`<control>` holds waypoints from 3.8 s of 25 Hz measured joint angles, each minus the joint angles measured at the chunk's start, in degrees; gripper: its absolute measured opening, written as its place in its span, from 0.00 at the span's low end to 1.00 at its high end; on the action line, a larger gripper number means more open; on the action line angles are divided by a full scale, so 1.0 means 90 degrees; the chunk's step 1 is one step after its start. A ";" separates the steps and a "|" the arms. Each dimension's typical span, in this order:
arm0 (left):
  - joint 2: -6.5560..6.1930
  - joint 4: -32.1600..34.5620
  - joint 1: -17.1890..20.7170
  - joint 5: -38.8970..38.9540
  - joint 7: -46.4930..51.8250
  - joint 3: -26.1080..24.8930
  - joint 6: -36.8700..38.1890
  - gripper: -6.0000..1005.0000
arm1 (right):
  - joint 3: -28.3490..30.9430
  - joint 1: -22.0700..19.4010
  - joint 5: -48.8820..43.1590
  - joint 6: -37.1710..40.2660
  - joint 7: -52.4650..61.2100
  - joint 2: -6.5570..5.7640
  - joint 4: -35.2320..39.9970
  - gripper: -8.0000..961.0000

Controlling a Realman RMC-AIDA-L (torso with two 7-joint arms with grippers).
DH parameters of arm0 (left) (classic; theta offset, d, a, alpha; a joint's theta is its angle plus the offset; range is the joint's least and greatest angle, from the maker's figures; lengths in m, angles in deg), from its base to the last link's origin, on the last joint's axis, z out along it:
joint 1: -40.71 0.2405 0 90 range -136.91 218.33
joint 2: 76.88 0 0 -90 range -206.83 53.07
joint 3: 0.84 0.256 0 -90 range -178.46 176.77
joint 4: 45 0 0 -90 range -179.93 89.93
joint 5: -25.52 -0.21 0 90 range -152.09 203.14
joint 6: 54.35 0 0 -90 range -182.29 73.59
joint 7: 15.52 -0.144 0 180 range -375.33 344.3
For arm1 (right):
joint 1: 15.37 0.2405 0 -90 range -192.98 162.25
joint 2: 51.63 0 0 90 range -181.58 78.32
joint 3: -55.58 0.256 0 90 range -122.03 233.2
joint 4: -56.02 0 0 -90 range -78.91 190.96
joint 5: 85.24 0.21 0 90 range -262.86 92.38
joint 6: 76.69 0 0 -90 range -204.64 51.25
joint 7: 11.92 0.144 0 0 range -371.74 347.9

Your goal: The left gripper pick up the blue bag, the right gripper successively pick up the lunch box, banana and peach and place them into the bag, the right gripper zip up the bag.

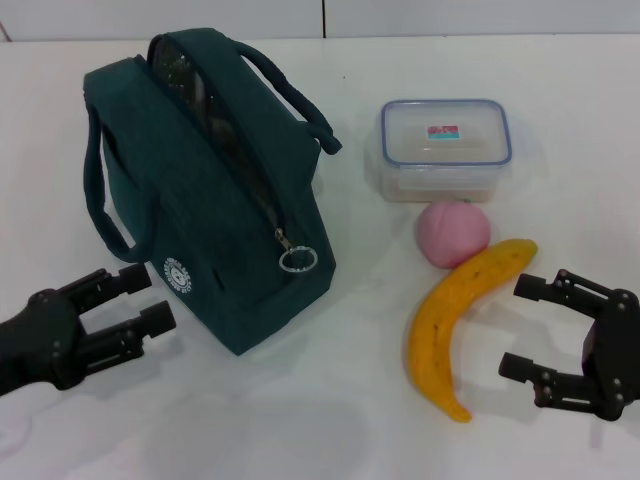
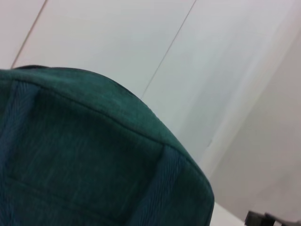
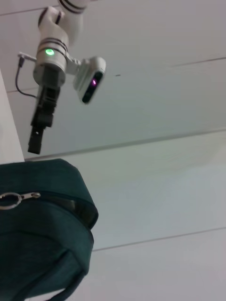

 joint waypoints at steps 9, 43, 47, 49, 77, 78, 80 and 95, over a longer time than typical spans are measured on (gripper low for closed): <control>0.0244 -0.0480 0.0073 -0.0028 -0.1259 0.0044 -0.0400 0.82 | 0.0010 -0.0007 0.0336 -0.0076 0.0012 -0.0005 -0.0010 0.88; 0.0044 -0.0718 -0.0109 0.0460 -0.0441 0.0039 -0.0843 0.82 | 0.0019 -0.0002 0.0569 -0.0195 0.0012 -0.0015 -0.0078 0.88; -0.0267 0.0586 -0.0014 0.0073 0.1771 0.0018 -0.0729 0.82 | 0.0019 -0.0002 0.0568 -0.0193 0.0012 -0.0015 -0.0079 0.88; -0.0513 0.0886 -0.0130 -0.0141 0.2711 0.0011 -0.0635 0.82 | 0.0019 -0.0002 0.0568 -0.0193 0.0012 -0.0015 -0.0078 0.88; -0.1207 0.2664 -0.2420 -0.2364 0.7680 -0.0023 0.0269 0.79 | 0.0019 0.0035 0.0571 -0.0204 -0.0029 -0.0006 -0.0078 0.88; -0.1193 0.2654 -0.2489 -0.2381 0.7748 -0.0024 0.0257 0.79 | 0.0019 0.0036 0.0572 -0.0204 -0.0030 -0.0006 -0.0078 0.88; -0.1171 0.2650 -0.2561 -0.2402 0.7890 -0.0022 0.0201 0.78 | 0.0019 0.0037 0.0575 -0.0204 -0.0031 -0.0005 -0.0078 0.88; -0.0980 0.2648 -0.2710 -0.2754 0.8229 0.0041 -0.0274 0.75 | 0.0014 0.0037 0.0614 -0.0245 -0.0047 -0.0005 -0.0078 0.88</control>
